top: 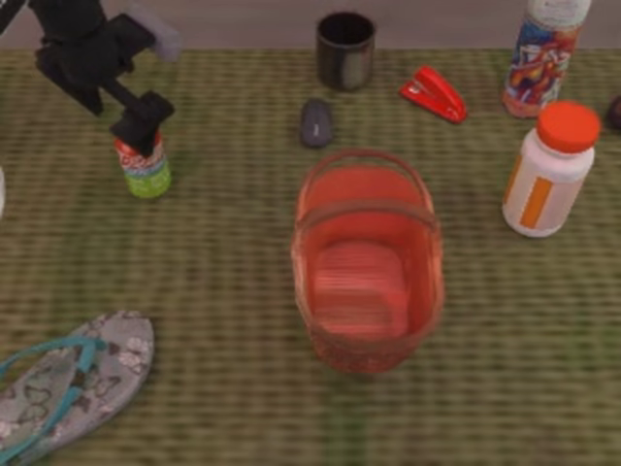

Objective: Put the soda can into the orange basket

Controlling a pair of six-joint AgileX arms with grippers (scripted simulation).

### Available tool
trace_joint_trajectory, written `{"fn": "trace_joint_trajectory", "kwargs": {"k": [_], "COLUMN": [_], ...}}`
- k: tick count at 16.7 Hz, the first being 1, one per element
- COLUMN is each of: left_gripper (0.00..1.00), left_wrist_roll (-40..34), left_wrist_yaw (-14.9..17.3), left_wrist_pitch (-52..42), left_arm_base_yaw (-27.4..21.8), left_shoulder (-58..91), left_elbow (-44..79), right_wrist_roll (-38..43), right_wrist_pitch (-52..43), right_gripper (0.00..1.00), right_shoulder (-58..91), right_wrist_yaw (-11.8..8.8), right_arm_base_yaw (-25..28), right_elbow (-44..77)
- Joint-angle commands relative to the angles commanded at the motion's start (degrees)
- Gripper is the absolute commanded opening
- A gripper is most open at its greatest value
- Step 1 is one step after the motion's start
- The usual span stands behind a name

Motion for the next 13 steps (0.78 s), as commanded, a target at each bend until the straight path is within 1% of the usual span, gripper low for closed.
{"fn": "trace_joint_trajectory", "kwargs": {"k": [6,11,13], "left_gripper": [1.00,1.00,1.00], "left_wrist_roll": [0.0,-0.3,-0.3], "left_wrist_yaw": [0.0,0.0,0.0], "left_wrist_pitch": [1.1,9.5,10.8], "left_arm_base_yaw": [0.1,-0.3,-0.3], "left_shoulder": [0.0,0.5,0.6], "left_elbow": [-1.2,-8.8,-10.1], "right_wrist_roll": [0.0,0.0,0.0], "right_wrist_pitch": [0.0,0.0,0.0], "right_gripper": [1.00,1.00,1.00], "right_shoulder": [0.0,0.0,0.0], "right_wrist_yaw": [0.0,0.0,0.0], "right_arm_base_yaw": [0.0,0.0,0.0], "right_elbow": [0.0,0.0,0.0]}}
